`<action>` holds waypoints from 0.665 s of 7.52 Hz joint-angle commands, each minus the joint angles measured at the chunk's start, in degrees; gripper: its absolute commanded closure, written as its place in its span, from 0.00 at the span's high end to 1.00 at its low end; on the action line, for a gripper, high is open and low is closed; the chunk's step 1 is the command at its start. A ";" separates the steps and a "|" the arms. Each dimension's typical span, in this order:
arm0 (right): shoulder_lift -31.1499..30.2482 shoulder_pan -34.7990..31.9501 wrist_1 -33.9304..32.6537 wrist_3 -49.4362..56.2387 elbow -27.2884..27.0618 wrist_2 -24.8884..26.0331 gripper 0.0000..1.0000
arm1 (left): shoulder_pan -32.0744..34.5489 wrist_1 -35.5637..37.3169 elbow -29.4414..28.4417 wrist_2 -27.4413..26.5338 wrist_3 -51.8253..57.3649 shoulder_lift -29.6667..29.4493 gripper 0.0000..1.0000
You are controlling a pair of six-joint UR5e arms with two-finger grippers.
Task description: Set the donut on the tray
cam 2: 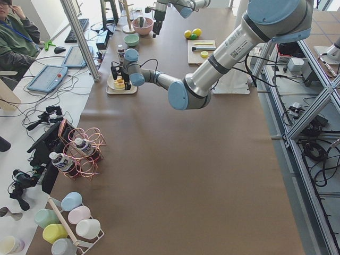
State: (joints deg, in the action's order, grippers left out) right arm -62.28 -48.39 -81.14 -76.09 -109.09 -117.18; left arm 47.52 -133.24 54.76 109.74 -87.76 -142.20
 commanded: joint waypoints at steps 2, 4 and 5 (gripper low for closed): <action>-3.53 -6.77 -0.25 12.58 5.88 -2.77 1.00 | 10.80 11.02 19.55 15.55 15.01 14.02 0.98; -9.49 -14.06 -0.25 26.01 7.04 -6.46 1.00 | 20.20 20.51 27.37 21.46 34.12 21.14 0.98; -13.79 -18.88 -0.25 34.00 7.05 -8.83 1.00 | 23.90 27.87 30.89 21.74 44.59 23.17 0.98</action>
State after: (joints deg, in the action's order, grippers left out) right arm -69.73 -59.94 -81.40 -54.70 -102.49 -122.31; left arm 64.57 -115.95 79.37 129.23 -60.18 -123.53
